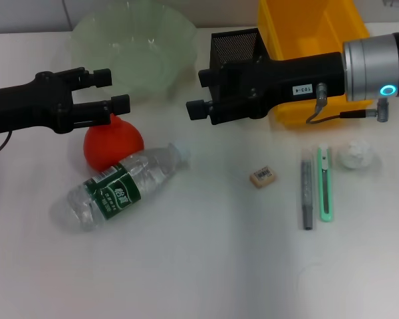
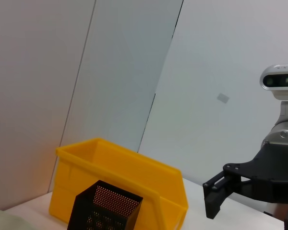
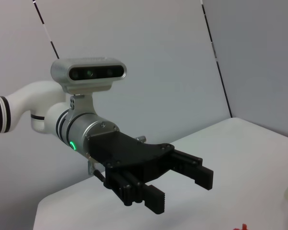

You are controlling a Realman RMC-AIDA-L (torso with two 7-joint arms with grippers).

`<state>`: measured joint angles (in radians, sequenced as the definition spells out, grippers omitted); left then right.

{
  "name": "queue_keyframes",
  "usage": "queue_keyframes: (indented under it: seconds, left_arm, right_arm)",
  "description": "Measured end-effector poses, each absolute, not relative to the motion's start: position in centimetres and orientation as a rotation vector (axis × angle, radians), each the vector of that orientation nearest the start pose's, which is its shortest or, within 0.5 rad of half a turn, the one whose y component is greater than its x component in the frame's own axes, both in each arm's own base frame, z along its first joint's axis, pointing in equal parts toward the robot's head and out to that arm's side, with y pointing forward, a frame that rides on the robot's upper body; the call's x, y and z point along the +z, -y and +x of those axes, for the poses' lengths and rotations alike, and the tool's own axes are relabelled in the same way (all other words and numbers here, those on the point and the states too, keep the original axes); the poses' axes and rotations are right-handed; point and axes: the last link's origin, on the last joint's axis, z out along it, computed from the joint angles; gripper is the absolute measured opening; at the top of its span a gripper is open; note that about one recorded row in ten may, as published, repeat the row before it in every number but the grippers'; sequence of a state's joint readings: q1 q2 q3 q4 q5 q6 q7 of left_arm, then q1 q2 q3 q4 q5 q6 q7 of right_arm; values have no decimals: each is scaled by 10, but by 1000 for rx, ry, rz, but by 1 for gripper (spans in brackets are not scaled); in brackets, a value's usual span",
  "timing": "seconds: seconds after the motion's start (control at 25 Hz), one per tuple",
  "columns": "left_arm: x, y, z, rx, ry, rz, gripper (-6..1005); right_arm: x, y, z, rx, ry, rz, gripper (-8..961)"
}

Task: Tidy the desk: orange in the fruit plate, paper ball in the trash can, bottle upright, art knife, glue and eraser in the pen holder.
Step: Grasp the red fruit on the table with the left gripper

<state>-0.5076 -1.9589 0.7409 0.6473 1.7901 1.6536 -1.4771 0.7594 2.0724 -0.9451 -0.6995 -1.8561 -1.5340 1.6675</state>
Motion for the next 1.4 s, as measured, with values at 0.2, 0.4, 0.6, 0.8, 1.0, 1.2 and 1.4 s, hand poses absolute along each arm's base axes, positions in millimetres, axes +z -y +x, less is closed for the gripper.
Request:
queue_keyframes:
  seconds: [0.2,0.4,0.6,0.8,1.0,1.2,1.4]
  left_arm:
    - [54,-336,-261,-876,654,-2664,801]
    - [54,-336,-261,-876,656,-2664,800]
    - [53,-334,-263,-880,658,-2655,801]
    - [52,-333,-264,-881,660,-2651,800]
    - [55,-336,-267,-857,664,-2631,801]
    - [57,-342,-272,-789,692,-2613,801]
    - [53,-350,-281,-643,752,-2608,800]
  right_arm:
    - [-18,-375,151,752,-566,-2959,847]
    - [-18,-375,152,752,-570,-2957,847]
    - [-19,-375,154,749,-581,-2944,846]
    - [-20,-377,158,746,-601,-2918,846]
    - [-13,-374,166,856,-589,-2845,846]
    - [8,-369,180,1072,-569,-2670,847]
    - [21,-363,196,1166,-578,-2544,847]
